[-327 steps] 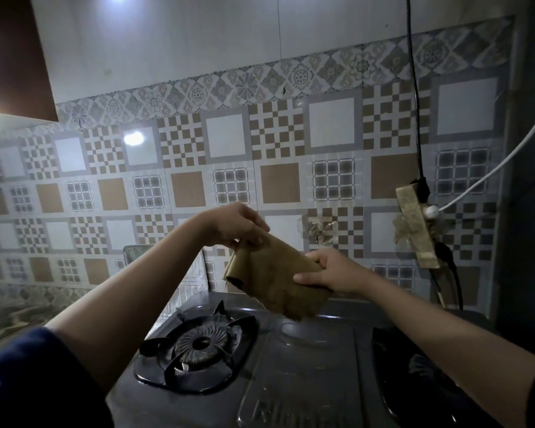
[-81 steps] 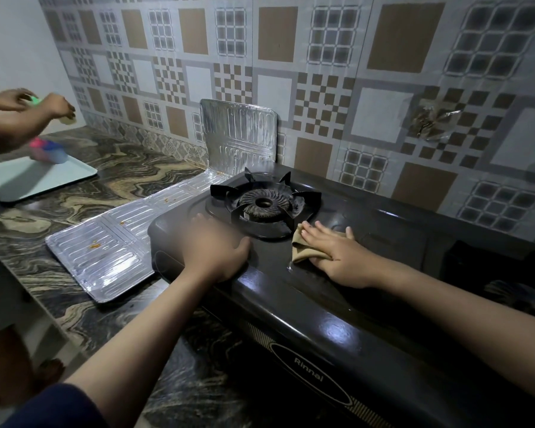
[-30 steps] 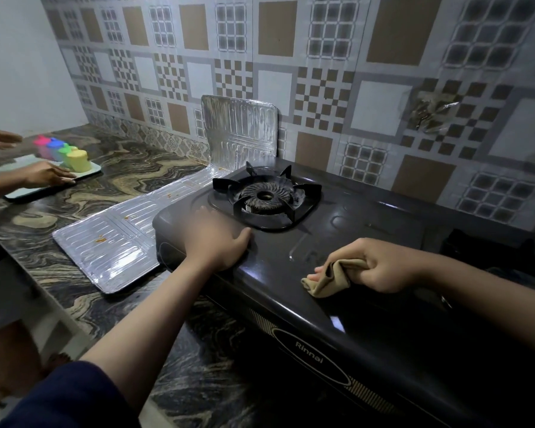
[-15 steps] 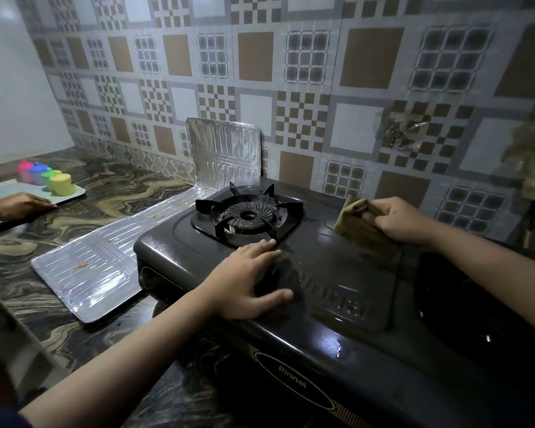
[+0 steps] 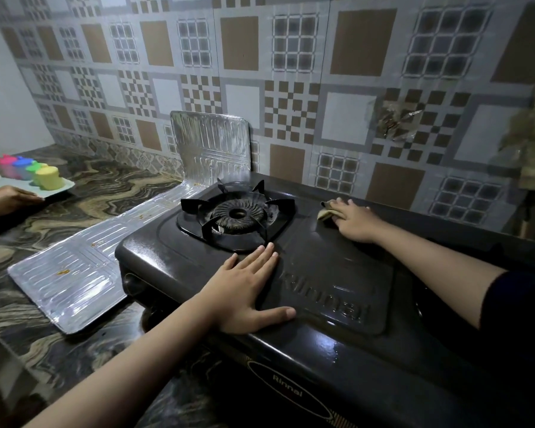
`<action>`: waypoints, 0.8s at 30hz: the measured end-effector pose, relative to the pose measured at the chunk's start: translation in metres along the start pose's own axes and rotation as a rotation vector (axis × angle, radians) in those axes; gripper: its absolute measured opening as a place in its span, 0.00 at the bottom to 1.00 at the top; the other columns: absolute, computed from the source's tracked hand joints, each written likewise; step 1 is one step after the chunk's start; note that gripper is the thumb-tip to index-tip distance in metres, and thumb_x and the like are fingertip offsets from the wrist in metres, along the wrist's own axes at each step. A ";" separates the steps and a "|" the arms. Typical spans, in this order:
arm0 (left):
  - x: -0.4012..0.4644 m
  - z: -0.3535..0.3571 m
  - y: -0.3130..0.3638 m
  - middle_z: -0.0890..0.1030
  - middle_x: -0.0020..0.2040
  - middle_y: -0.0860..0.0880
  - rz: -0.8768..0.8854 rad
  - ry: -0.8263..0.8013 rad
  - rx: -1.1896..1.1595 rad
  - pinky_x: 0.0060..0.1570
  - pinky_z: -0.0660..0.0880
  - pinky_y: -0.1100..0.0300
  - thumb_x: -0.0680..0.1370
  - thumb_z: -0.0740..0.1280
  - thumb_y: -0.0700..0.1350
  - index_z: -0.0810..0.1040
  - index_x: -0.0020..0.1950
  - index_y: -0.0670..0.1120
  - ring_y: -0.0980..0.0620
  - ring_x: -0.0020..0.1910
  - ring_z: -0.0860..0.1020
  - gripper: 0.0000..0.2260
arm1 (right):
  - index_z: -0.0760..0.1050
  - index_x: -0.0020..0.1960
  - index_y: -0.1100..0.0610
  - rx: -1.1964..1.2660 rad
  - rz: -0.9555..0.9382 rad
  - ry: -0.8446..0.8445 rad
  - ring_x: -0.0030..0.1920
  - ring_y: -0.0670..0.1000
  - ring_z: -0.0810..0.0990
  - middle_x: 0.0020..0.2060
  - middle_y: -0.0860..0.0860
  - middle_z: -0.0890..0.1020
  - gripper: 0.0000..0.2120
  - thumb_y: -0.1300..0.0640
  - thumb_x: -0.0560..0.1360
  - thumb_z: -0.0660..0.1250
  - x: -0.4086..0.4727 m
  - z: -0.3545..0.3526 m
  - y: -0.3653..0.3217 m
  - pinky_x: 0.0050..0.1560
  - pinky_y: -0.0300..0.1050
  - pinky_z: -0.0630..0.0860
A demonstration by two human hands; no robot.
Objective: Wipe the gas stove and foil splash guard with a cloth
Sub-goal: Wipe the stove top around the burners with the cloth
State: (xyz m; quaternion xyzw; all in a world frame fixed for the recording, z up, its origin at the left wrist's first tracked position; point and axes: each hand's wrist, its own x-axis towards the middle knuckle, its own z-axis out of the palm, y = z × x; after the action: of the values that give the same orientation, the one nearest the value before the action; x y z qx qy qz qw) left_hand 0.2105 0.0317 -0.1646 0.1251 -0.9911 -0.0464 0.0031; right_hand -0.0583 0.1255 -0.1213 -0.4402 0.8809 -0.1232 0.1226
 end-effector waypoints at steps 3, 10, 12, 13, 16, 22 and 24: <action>0.000 0.001 -0.001 0.38 0.78 0.54 0.003 0.008 -0.007 0.76 0.44 0.47 0.63 0.41 0.80 0.41 0.79 0.50 0.57 0.76 0.38 0.53 | 0.52 0.77 0.48 -0.007 -0.005 -0.039 0.78 0.53 0.43 0.78 0.47 0.48 0.24 0.54 0.82 0.52 -0.006 -0.001 0.002 0.76 0.59 0.41; 0.001 0.001 -0.001 0.39 0.78 0.54 0.004 0.013 -0.042 0.76 0.44 0.47 0.61 0.40 0.81 0.42 0.79 0.49 0.58 0.76 0.39 0.54 | 0.51 0.78 0.50 -0.010 -0.074 -0.054 0.78 0.51 0.42 0.78 0.46 0.46 0.26 0.55 0.82 0.53 -0.033 0.014 -0.008 0.75 0.59 0.37; 0.001 0.001 0.000 0.39 0.78 0.54 0.007 0.016 -0.042 0.76 0.44 0.47 0.60 0.40 0.81 0.42 0.79 0.49 0.58 0.77 0.39 0.55 | 0.50 0.78 0.50 -0.020 -0.102 -0.063 0.78 0.50 0.41 0.78 0.46 0.46 0.26 0.55 0.82 0.53 -0.045 0.019 -0.014 0.74 0.58 0.36; 0.001 0.000 0.000 0.40 0.78 0.54 0.009 0.018 -0.041 0.76 0.44 0.47 0.60 0.39 0.81 0.43 0.79 0.49 0.57 0.77 0.40 0.55 | 0.50 0.78 0.50 -0.018 -0.116 -0.070 0.78 0.50 0.41 0.78 0.46 0.46 0.26 0.55 0.82 0.53 -0.050 0.021 -0.017 0.73 0.58 0.35; 0.000 -0.001 0.000 0.40 0.78 0.53 0.017 0.014 -0.042 0.76 0.45 0.46 0.58 0.38 0.82 0.43 0.79 0.48 0.57 0.77 0.40 0.57 | 0.50 0.78 0.50 -0.004 -0.137 -0.072 0.78 0.50 0.41 0.78 0.45 0.46 0.26 0.55 0.82 0.53 -0.063 0.026 -0.024 0.73 0.58 0.34; -0.002 -0.004 0.003 0.40 0.79 0.51 0.015 -0.008 -0.035 0.75 0.44 0.46 0.55 0.44 0.84 0.42 0.79 0.47 0.56 0.77 0.39 0.61 | 0.49 0.78 0.51 -0.020 -0.209 -0.096 0.78 0.49 0.41 0.78 0.46 0.46 0.27 0.55 0.81 0.55 -0.089 0.037 -0.040 0.73 0.58 0.34; -0.003 -0.006 0.003 0.40 0.79 0.51 0.024 -0.017 -0.038 0.75 0.43 0.47 0.53 0.44 0.84 0.42 0.79 0.47 0.56 0.77 0.39 0.63 | 0.50 0.78 0.51 -0.015 -0.228 -0.099 0.78 0.48 0.41 0.78 0.45 0.46 0.27 0.56 0.81 0.55 -0.099 0.042 -0.048 0.73 0.57 0.34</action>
State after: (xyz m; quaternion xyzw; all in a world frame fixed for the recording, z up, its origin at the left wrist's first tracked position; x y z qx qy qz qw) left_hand 0.2126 0.0352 -0.1585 0.1127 -0.9914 -0.0661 -0.0025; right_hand 0.0484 0.1728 -0.1349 -0.5440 0.8189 -0.1080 0.1478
